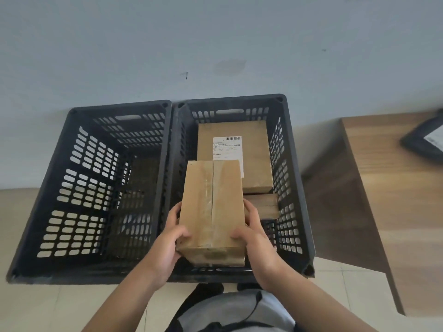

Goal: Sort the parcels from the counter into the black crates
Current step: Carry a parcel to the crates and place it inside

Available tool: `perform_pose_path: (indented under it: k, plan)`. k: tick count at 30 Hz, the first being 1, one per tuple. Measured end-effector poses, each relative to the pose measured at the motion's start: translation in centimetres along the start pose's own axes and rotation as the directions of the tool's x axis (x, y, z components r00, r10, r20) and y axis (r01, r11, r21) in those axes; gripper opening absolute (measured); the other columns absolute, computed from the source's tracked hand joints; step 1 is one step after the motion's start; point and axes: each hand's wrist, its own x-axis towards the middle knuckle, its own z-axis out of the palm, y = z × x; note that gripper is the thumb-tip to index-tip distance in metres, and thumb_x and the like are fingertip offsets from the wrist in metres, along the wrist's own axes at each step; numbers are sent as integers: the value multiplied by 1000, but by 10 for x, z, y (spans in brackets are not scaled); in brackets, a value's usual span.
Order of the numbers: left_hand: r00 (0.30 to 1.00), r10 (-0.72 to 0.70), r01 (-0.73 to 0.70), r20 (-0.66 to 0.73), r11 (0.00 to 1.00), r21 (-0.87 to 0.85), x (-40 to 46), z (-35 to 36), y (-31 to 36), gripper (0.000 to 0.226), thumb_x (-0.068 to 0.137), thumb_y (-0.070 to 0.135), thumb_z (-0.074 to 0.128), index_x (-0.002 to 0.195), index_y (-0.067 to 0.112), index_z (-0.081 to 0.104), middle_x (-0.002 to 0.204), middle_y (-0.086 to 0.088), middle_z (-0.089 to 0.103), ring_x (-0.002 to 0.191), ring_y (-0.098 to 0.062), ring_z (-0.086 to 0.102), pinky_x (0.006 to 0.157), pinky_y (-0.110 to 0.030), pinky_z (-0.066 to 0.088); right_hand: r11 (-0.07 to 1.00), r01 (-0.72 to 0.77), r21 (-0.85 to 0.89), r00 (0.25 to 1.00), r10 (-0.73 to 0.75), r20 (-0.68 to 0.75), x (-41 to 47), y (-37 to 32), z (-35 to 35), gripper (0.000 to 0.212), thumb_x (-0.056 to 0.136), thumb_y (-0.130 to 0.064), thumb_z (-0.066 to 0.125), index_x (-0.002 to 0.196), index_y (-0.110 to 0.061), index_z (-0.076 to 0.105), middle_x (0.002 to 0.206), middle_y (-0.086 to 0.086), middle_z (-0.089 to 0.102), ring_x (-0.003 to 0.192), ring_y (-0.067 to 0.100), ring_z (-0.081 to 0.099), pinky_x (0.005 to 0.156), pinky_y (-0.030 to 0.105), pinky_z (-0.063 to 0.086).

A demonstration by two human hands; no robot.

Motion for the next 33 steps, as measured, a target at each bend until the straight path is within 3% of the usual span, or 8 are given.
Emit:
perform_pose_path:
  k: [3, 7, 10, 13, 17, 24, 29, 33]
  plan:
    - [999, -47, 44, 16, 992, 121, 4, -4, -8, 65, 99, -3, 39, 139, 48, 32, 128, 8, 58, 118, -16, 57, 90, -39, 51, 996, 16, -89, 1000, -15, 8, 2, 9, 4, 86, 82, -15, 58, 153, -50, 24, 144, -14, 51, 135, 14, 50, 111, 43, 50]
    - [998, -70, 66, 7, 968, 241, 10, -10, -20, 83, 93, -9, 43, 145, 52, 25, 127, 13, 56, 118, -11, 54, 90, -38, 49, 986, 21, -167, 999, -16, 30, 1, 19, 4, 87, 93, 10, 51, 151, -49, 24, 140, -21, 50, 126, -3, 49, 86, 14, 55]
    - [997, -81, 79, -5, 959, 272, 16, -9, -28, 82, 97, 1, 53, 151, 51, 17, 127, 18, 53, 114, -4, 52, 84, -34, 47, 970, -1, -241, 999, 11, 38, 4, 26, 6, 94, 90, 10, 55, 152, -51, 20, 138, -23, 48, 129, 2, 48, 94, 23, 55]
    - [999, -29, 39, -41, 960, 276, 18, -6, -31, 72, 98, 27, 67, 150, 48, 22, 130, 18, 53, 115, -3, 52, 93, -39, 48, 963, 16, -270, 1000, -19, -6, 8, 29, 12, 83, 93, -13, 60, 154, -55, 21, 145, -17, 47, 136, 13, 46, 113, 47, 47]
    - [999, 5, 14, -54, 938, 347, 16, 0, -26, 68, 91, 43, 72, 141, 47, 26, 122, 25, 52, 105, 4, 51, 94, -37, 46, 958, 57, -282, 993, -83, -81, 15, 26, 13, 65, 99, -42, 56, 156, -48, 27, 138, -15, 59, 127, 14, 58, 109, 49, 50]
    - [993, -14, 69, -121, 885, 460, 27, 2, -25, 89, 90, 47, 73, 155, 32, 14, 138, 8, 46, 127, -21, 49, 108, -51, 46, 943, 10, -334, 995, -43, -92, 32, 33, 8, 56, 108, -40, 43, 154, -60, 18, 144, -4, 53, 128, 22, 57, 108, 54, 51]
    - [987, -38, 112, -158, 864, 491, 34, 11, -33, 89, 94, 40, 71, 156, 27, 9, 138, 4, 44, 128, -22, 48, 107, -49, 44, 953, -13, -303, 997, -12, -81, 38, 40, 4, 59, 111, -29, 40, 161, -48, 13, 137, -12, 50, 125, 16, 53, 112, 51, 47]
    - [973, -159, 222, -169, 849, 479, 49, 15, -42, 95, 95, 41, 70, 159, 25, 2, 153, -6, 41, 139, -32, 44, 110, -49, 41, 923, -110, -368, 989, 66, -131, 55, 51, 5, 64, 111, -24, 37, 163, -42, 4, 147, -1, 51, 119, 19, 53, 112, 48, 47]
